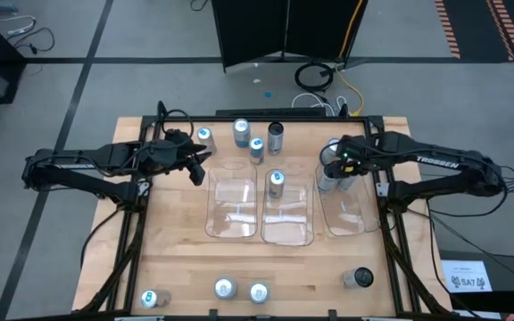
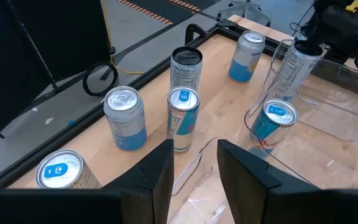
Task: Sort soda cans
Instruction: Put the top right white-blue soda can into the right transparent bin, then put the top white-blue soda can into the right transparent bin
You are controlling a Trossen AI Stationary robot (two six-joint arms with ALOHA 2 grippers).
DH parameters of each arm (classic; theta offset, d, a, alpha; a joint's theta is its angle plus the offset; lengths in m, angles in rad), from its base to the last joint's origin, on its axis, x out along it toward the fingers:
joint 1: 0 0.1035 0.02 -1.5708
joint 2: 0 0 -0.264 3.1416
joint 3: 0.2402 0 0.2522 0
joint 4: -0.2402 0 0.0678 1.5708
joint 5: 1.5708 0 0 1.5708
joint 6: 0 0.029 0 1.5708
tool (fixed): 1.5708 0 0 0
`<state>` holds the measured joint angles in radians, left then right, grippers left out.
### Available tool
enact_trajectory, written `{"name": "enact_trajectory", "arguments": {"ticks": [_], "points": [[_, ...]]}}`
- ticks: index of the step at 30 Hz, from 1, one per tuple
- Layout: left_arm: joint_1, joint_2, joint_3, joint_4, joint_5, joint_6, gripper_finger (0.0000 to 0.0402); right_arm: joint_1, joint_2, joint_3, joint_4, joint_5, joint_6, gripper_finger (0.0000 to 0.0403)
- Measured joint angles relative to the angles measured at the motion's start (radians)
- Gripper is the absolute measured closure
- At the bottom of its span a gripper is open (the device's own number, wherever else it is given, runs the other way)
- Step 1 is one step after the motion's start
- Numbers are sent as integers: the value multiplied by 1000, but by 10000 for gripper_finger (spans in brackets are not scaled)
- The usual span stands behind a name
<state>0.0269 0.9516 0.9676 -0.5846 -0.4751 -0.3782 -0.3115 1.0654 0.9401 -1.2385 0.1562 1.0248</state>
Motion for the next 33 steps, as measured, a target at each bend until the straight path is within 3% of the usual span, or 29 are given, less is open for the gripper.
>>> {"name": "enact_trajectory", "arguments": {"ticks": [9, 20, 33], "points": [[0, 0, 0, 0, 0, 0, 269, 0, -40, 60, -137, -2, 7, 98], [0, 0, 0, 0, 0, 0, 269, 0, -118, 232, -137, 60, -73, 98], [0, 0, 0, 1, 0, -2, 269, -2, -118, 259, 117, 203, -318, 99]]}}
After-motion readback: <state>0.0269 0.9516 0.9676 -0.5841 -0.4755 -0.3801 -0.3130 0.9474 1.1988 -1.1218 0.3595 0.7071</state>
